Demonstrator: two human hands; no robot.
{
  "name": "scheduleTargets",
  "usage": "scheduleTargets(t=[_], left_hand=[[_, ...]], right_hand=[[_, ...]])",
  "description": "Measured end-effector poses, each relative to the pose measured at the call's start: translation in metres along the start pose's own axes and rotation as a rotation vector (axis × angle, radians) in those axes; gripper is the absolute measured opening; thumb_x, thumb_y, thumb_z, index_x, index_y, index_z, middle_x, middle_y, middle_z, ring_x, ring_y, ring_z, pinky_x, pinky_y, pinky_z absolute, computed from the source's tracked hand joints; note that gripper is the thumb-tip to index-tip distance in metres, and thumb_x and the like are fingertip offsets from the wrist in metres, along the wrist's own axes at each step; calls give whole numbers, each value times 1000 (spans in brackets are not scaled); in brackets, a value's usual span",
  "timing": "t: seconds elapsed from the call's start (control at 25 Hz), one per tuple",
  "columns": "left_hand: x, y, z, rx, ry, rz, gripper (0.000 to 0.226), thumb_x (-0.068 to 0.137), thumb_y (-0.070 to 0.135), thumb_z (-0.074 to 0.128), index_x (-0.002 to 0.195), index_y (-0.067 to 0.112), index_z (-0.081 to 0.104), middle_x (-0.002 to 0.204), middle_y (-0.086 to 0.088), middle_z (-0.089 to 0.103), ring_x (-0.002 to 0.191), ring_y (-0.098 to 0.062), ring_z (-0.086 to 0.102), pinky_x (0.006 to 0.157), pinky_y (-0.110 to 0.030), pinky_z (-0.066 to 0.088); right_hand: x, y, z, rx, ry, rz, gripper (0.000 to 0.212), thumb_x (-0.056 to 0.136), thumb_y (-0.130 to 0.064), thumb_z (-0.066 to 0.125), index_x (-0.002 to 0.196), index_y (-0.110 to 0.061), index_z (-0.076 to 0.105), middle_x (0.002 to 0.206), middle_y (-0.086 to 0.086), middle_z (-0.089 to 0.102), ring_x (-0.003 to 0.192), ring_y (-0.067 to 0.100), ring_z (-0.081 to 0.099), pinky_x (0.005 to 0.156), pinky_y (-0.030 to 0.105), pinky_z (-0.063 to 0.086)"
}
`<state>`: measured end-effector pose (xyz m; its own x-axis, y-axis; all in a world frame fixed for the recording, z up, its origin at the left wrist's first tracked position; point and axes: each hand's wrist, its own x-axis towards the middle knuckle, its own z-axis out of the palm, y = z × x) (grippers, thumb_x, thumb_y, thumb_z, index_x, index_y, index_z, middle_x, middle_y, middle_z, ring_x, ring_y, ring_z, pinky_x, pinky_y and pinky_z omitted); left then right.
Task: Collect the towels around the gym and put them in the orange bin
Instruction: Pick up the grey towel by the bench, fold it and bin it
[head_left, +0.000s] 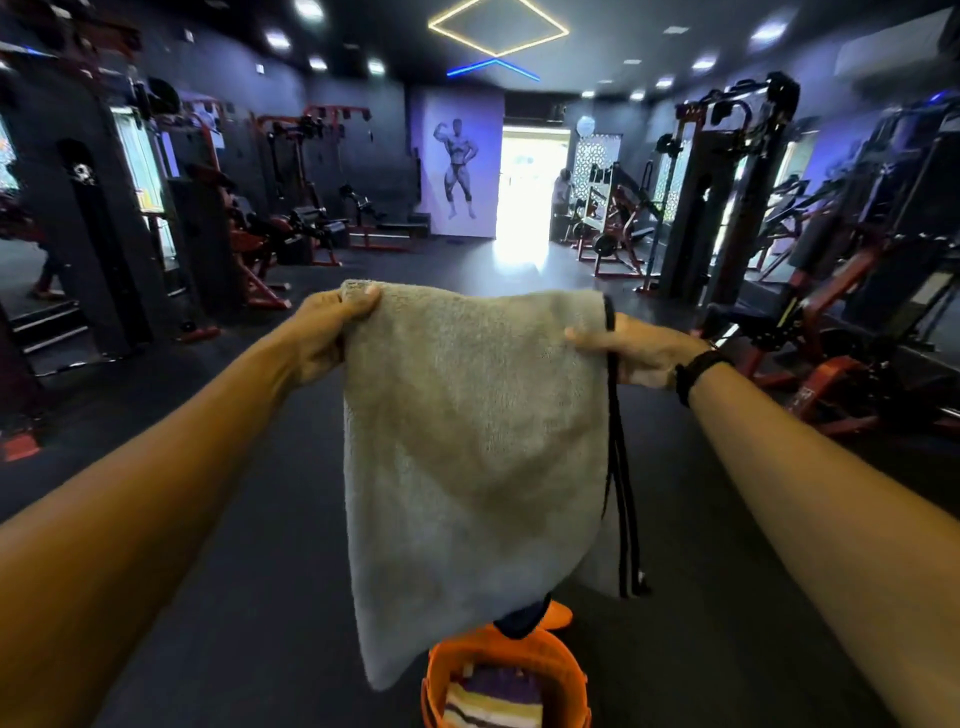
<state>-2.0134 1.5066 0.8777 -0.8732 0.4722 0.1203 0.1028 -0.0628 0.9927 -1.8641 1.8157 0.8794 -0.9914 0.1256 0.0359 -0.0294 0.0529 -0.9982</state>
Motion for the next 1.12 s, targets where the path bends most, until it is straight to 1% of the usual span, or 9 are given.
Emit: scheduleTargets(t=[0.12,0.24,0.32,0.44,0.52,0.68,0.76,0.92,1.12], left_hand=[[2,1,-1,48,114,54,18,96,27,55,81,19,61,70,5,64,67,-9,61,56,-26,50],[7,6,-1,-7,119,67,16,96,23,55,83,17,62,55,13,65,56,-4,61,51,-22,51],[11,11,-3,-13,106,72,10,94,20,58,89,16,66,62,10,69,67,-9,61,61,-27,53],[17,16,-7,-40,89,101,11,92,12,60,99,14,68,83,2,70,79,-15,64,67,-30,55],[19,19,-7,-61,83,134,13,92,8,59,98,15,68,87,1,70,80,-14,66,68,-29,55],[21,19,-4,-122,109,189,12,91,7,59,95,14,68,75,6,73,72,-9,69,65,-26,57],[19,18,-3,-124,128,213,11,90,7,61,96,12,68,74,6,74,72,-9,69,67,-26,57],[13,15,3,-37,111,291,19,85,7,68,103,9,68,88,1,73,78,-8,71,67,-23,57],[16,4,2,210,254,379,27,79,14,75,103,4,69,85,0,68,70,-5,66,61,-15,55]], right_hand=[[5,7,6,-66,37,-24,91,34,-33,97,114,-5,64,102,8,71,94,20,69,76,30,58],[5,-10,6,-20,104,-106,75,40,-23,88,109,-6,65,94,5,73,86,16,71,70,26,57],[4,-21,4,-37,134,-102,65,49,-18,82,110,-3,64,91,5,73,86,16,71,69,26,57],[1,-27,5,-30,199,-86,18,74,-4,72,90,-5,65,74,2,74,71,13,71,62,25,58],[2,-31,5,-3,231,-79,7,82,1,65,85,-5,63,68,2,72,66,12,70,63,25,59],[1,-36,1,56,110,-54,43,58,-5,78,99,-2,64,88,7,72,85,18,70,83,32,57],[0,-37,1,9,119,-68,64,43,-10,81,104,-2,64,87,5,74,85,17,71,76,30,59],[8,-33,-7,-18,251,-142,76,36,-13,83,108,0,64,86,3,74,84,16,71,73,25,58],[4,-18,-16,-281,391,-131,25,63,-12,83,84,-7,71,69,-6,71,66,4,67,59,16,55]])
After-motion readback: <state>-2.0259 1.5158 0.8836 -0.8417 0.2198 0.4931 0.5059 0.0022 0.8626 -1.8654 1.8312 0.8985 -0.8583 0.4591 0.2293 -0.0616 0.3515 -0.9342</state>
